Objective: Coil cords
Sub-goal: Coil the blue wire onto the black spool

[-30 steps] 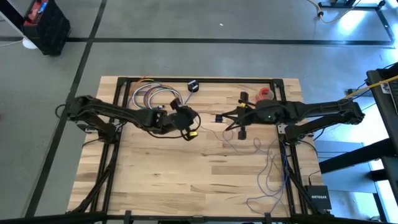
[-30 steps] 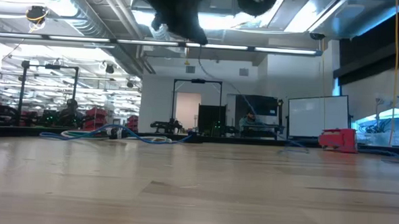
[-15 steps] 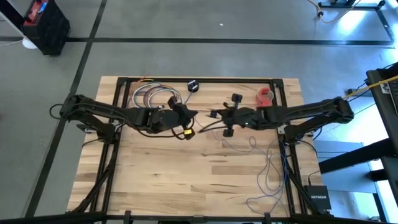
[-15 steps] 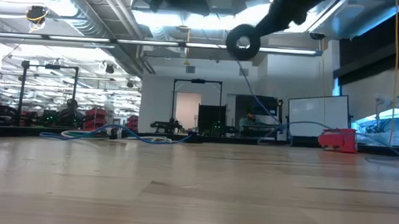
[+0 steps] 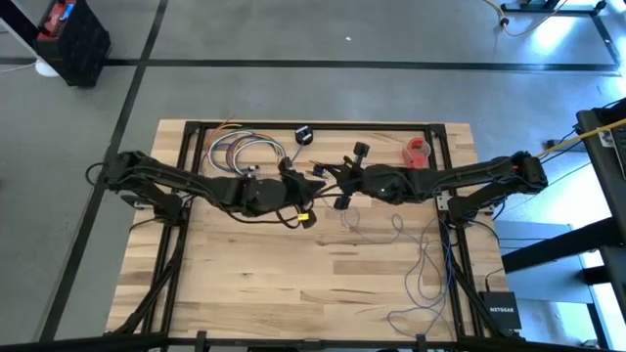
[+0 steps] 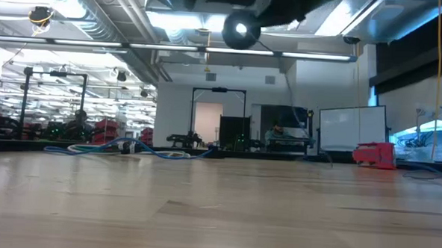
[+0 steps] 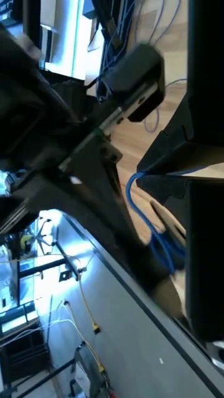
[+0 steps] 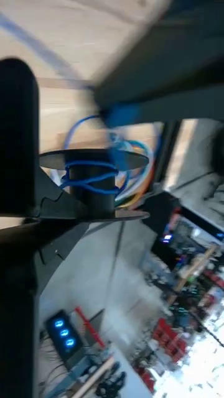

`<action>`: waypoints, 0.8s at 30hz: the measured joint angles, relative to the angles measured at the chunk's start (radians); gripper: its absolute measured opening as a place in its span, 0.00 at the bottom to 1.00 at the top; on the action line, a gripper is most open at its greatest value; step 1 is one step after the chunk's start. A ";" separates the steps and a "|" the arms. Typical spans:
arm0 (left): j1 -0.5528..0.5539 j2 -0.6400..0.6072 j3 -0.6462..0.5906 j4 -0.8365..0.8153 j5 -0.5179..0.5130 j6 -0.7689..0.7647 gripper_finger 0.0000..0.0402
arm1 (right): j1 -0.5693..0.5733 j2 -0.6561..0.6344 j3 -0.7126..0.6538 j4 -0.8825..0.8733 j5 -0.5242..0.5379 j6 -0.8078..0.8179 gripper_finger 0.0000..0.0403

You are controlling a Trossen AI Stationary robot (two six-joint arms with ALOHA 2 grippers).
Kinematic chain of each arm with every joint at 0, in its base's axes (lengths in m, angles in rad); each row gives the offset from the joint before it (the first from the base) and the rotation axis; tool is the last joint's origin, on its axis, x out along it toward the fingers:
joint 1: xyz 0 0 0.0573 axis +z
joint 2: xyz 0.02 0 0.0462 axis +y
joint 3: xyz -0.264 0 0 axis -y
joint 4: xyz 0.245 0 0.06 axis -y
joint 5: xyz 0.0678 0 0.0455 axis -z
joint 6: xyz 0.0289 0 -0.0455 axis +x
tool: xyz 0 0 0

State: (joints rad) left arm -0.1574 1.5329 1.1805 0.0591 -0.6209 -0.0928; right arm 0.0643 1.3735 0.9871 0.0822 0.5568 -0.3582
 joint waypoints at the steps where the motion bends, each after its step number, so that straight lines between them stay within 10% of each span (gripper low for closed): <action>1: 0.000 0.014 0.000 0.015 0.005 0.007 0.01 | 0.000 0.000 0.000 0.023 -0.008 -0.013 0.01; 24: 0.021 0.108 0.005 0.082 0.004 0.089 0.01 | 0.016 -0.193 -0.003 0.106 -0.129 -0.017 0.01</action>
State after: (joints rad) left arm -0.1360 1.6409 1.1854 0.1415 -0.6167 -0.0037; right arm 0.0807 1.1806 0.9836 0.1882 0.4274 -0.3751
